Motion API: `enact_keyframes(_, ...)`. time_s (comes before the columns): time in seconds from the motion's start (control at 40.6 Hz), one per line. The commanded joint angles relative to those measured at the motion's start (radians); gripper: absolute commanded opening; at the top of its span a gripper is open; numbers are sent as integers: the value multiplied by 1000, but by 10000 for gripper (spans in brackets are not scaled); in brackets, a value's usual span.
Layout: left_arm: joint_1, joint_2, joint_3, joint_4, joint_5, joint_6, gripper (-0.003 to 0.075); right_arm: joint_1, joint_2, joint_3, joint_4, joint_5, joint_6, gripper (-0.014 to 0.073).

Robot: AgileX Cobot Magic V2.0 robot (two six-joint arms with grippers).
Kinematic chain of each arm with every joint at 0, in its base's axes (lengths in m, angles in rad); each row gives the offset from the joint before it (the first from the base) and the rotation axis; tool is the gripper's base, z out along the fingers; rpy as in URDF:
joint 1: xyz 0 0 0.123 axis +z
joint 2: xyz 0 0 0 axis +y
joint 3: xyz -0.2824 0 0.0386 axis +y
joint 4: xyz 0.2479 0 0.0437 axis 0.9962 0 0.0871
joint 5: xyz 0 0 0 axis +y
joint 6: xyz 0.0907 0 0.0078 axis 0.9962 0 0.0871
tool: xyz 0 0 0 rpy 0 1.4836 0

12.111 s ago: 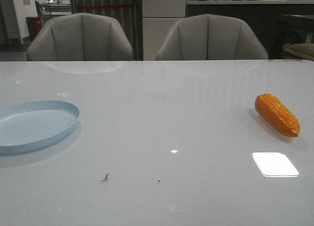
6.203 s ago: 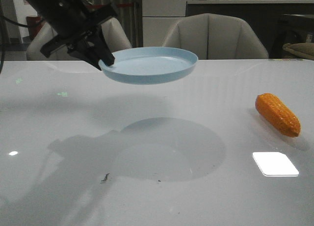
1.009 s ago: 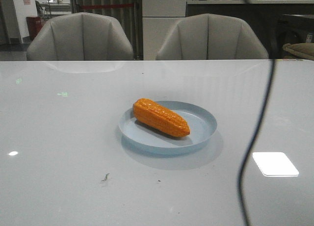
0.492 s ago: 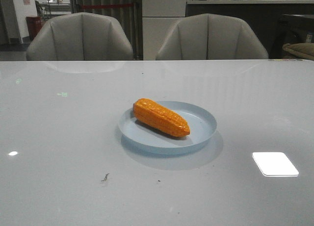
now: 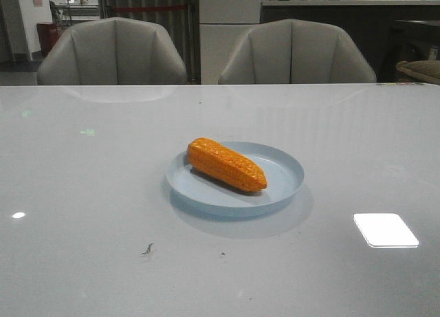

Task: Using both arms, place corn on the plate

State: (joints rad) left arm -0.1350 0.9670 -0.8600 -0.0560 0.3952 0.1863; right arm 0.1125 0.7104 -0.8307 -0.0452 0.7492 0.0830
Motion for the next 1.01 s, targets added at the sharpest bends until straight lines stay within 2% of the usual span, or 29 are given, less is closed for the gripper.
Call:
enact_keyframes(0.0, 2, -13, -29, -11, -79, 2, 200, -5, -2, -24, -8, -69, 1, 603)
enact_keyframes(0.148, 2, -13, -29, -11, -79, 2, 90, -5, -2, -24, -8, -69, 1, 603)
enact_keyframes(0.591, 2, -13, -29, -13, -81, 2, 94, -5, -2, -24, -8, -69, 1, 603)
enact_keyframes(0.714, 5, -47, 1, -11, -171, -33, 94, -5, -2, -24, -8, -69, 1, 603)
enact_keyframes(0.837, 33, -168, 100, 35, -331, -186, 94, -5, -2, -24, -8, -69, 1, 603)
enact_keyframes(0.985, 78, -351, 261, 38, -413, -193, 94, -5, -2, -24, -8, -69, 1, 603)
